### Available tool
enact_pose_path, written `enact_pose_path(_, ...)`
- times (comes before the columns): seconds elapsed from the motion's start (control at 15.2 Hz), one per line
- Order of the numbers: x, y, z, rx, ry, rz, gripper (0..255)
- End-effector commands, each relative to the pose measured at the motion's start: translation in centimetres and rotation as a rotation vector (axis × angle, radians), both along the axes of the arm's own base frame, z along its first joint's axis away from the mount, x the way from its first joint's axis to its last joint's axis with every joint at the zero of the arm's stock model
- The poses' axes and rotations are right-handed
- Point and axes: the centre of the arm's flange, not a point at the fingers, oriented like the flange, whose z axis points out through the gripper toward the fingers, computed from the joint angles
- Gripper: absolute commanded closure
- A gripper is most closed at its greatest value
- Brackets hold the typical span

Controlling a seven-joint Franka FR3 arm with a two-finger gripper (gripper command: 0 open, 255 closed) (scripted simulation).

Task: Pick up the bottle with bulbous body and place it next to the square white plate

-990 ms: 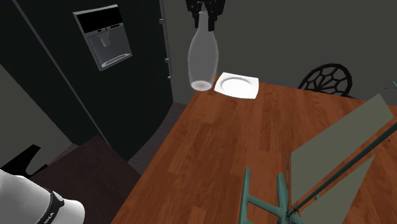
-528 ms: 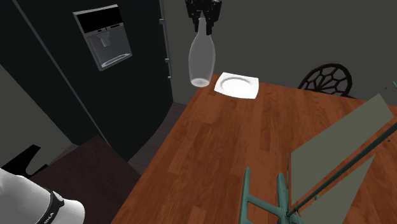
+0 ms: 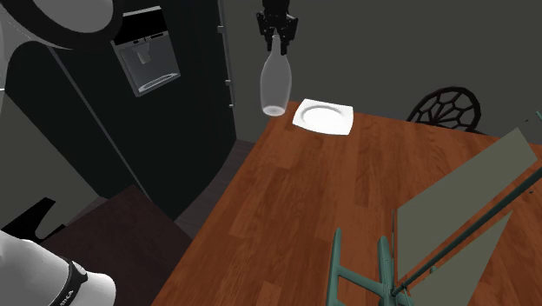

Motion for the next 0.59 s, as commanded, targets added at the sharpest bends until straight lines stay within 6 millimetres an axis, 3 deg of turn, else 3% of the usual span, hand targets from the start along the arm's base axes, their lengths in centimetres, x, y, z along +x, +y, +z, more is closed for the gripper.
enact_pose_path(0.0,0.2,0.4,-1.1,0.000,-0.002,-0.001,255)
enact_pose_path(0.53,0.2,0.4,-5.4,0.000,-0.002,-0.001,255)
